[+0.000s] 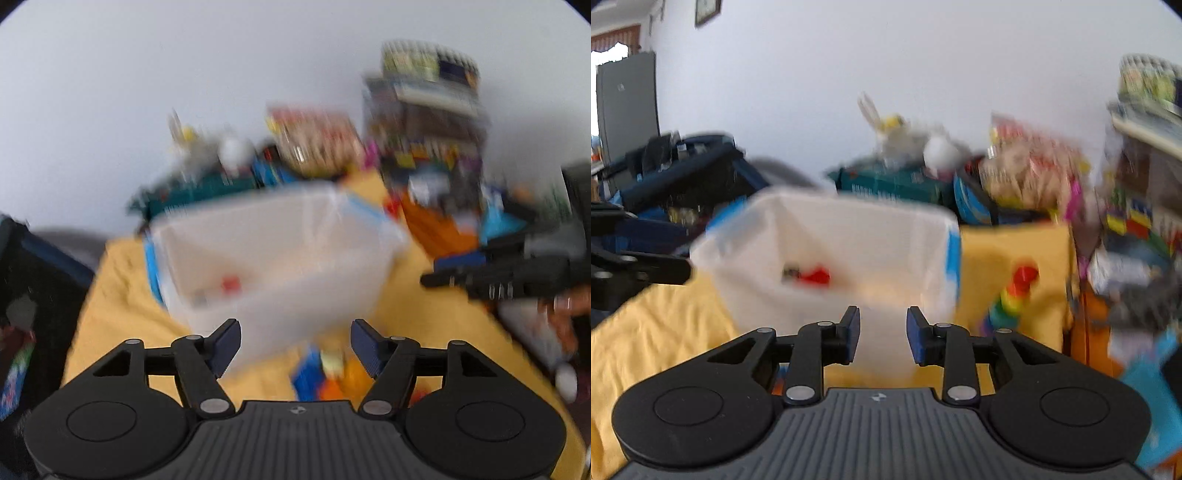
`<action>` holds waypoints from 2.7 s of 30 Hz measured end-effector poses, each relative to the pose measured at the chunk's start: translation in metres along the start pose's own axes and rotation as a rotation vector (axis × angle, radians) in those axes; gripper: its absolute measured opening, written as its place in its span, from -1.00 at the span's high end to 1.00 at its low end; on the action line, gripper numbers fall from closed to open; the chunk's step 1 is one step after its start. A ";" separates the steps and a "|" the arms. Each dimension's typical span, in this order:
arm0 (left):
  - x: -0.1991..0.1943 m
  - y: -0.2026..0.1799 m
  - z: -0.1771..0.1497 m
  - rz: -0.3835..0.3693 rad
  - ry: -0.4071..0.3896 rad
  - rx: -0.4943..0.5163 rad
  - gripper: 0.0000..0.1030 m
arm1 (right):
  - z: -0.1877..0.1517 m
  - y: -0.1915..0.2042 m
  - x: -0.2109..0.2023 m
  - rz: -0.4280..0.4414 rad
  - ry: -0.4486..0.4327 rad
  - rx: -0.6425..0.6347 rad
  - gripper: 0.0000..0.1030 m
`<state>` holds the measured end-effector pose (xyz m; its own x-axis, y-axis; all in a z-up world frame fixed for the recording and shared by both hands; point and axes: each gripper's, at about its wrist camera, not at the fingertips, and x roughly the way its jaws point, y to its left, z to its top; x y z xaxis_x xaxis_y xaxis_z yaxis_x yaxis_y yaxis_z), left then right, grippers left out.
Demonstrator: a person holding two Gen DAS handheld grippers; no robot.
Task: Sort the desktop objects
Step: 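Bring both tools back to the toy pile, then grasp a wooden block with the left tool while the right tool grasps another wooden block, then carry both wooden blocks over the white bin and open both tools to drop them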
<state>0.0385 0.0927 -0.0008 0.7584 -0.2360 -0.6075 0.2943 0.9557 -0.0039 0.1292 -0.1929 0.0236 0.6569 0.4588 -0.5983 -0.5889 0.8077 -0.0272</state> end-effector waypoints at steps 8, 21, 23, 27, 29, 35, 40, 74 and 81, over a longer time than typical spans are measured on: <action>0.023 -0.032 -0.027 -0.038 0.128 0.112 -0.33 | -0.056 -0.013 0.029 0.022 0.155 0.126 0.39; 0.055 -0.059 -0.011 -0.016 0.119 0.139 -0.33 | -0.052 0.001 0.108 0.019 0.266 0.189 0.48; 0.069 -0.061 -0.001 -0.034 0.115 0.091 -0.33 | -0.056 -0.005 0.101 0.020 0.249 0.199 0.79; 0.108 -0.073 0.010 -0.044 0.163 0.075 -0.08 | -0.063 -0.020 0.068 -0.009 0.217 0.209 0.80; 0.125 -0.078 0.009 -0.020 0.185 0.074 -0.08 | -0.070 -0.029 0.053 -0.019 0.221 0.221 0.80; 0.162 -0.076 0.002 0.014 0.262 0.056 0.32 | -0.087 -0.041 0.032 -0.034 0.220 0.254 0.71; 0.139 -0.066 0.002 -0.020 0.250 0.014 0.36 | -0.085 -0.040 0.039 -0.008 0.197 0.262 0.60; 0.043 -0.043 -0.099 -0.055 0.276 0.010 0.32 | -0.133 0.047 0.004 0.052 0.272 0.028 0.34; 0.032 -0.035 -0.090 -0.071 0.248 -0.038 0.37 | -0.139 0.043 0.002 0.055 0.255 0.033 0.37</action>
<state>-0.0002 0.0678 -0.0917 0.5698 -0.2566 -0.7807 0.3155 0.9455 -0.0804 0.0397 -0.2086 -0.0902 0.4822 0.3972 -0.7808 -0.6020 0.7978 0.0341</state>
